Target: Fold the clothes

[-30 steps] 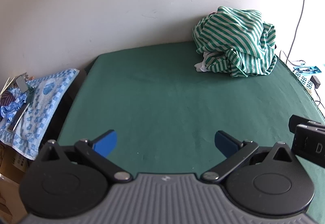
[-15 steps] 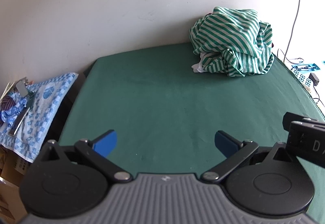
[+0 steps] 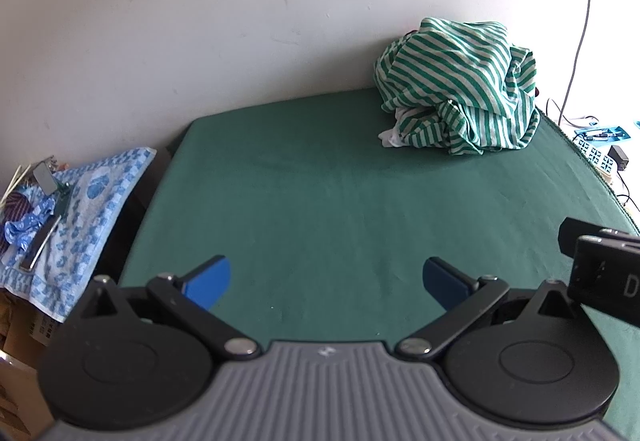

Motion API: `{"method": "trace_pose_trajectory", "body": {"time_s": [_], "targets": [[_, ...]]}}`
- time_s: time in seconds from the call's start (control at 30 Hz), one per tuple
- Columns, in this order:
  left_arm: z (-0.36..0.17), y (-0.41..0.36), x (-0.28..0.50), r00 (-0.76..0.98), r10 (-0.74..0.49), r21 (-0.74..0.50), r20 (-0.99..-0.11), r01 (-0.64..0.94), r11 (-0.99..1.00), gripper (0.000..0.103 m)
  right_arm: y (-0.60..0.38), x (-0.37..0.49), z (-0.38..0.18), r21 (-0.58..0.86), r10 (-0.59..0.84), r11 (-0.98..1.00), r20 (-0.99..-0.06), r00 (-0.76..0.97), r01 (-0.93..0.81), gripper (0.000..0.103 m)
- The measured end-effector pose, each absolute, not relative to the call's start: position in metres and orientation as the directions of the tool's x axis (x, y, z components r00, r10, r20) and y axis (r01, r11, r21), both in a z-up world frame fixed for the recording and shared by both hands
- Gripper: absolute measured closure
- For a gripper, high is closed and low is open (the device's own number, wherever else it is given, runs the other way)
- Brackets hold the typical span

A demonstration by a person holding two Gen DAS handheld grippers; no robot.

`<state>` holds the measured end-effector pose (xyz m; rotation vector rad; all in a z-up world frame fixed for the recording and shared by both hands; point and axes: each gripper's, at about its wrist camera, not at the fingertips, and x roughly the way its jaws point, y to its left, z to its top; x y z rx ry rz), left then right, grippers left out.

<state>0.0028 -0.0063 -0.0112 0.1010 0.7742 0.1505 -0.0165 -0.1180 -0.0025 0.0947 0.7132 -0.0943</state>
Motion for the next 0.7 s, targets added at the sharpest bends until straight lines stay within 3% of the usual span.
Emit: {"method": "trace_pose_trajectory", "body": {"time_s": [0.7], "targets": [[-0.0079, -0.0102, -0.0053, 0.707, 0.189, 0.168, -0.682, -0.1, 0.981, 0.0, -0.1273, -0.0208, -0.0028, 0.082, -0.03, 0.99, -0.673, 0.739, 0.115, 0.012]]}}
